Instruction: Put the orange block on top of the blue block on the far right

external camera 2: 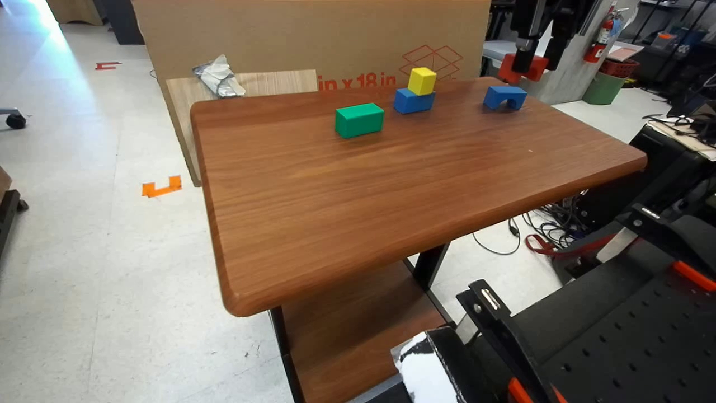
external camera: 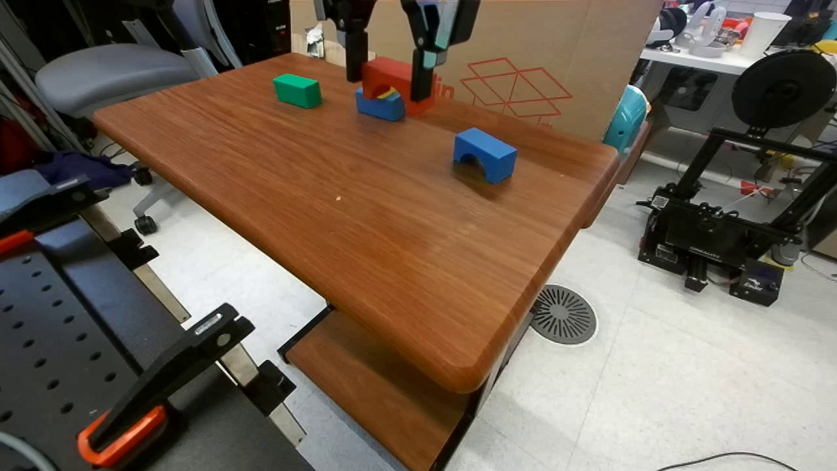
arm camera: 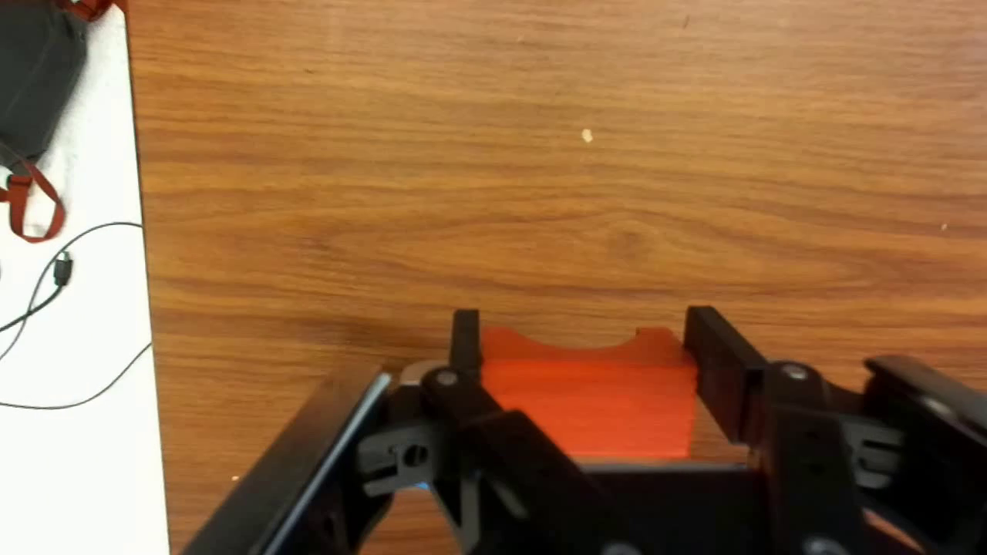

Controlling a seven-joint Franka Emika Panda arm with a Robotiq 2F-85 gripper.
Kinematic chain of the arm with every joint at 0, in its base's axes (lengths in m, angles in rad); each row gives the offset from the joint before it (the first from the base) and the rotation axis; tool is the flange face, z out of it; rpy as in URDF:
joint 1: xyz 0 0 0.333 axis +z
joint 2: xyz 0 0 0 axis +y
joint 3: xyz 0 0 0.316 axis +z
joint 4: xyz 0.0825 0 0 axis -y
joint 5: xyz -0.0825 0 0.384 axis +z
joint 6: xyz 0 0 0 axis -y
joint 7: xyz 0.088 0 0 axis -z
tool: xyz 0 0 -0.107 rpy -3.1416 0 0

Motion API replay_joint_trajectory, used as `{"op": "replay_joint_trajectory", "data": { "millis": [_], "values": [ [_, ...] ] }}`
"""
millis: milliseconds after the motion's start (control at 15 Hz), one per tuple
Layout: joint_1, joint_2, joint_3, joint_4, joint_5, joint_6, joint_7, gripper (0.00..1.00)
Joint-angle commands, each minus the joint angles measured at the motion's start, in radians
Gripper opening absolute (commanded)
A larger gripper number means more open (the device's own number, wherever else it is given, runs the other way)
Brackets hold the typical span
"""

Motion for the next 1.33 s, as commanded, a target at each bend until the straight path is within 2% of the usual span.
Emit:
{"op": "replay_joint_trajectory", "data": {
  "millis": [0, 733, 1267],
  "values": [
    [-0.014, 0.063, -0.011, 0.085, 0.029, -0.026, 0.028, 0.42],
    [-0.053, 0.172, -0.024, 0.225, 0.042, -0.054, 0.083, 0.42],
    [-0.049, 0.234, -0.027, 0.299, 0.038, -0.077, 0.126, 0.42]
  ]
}}
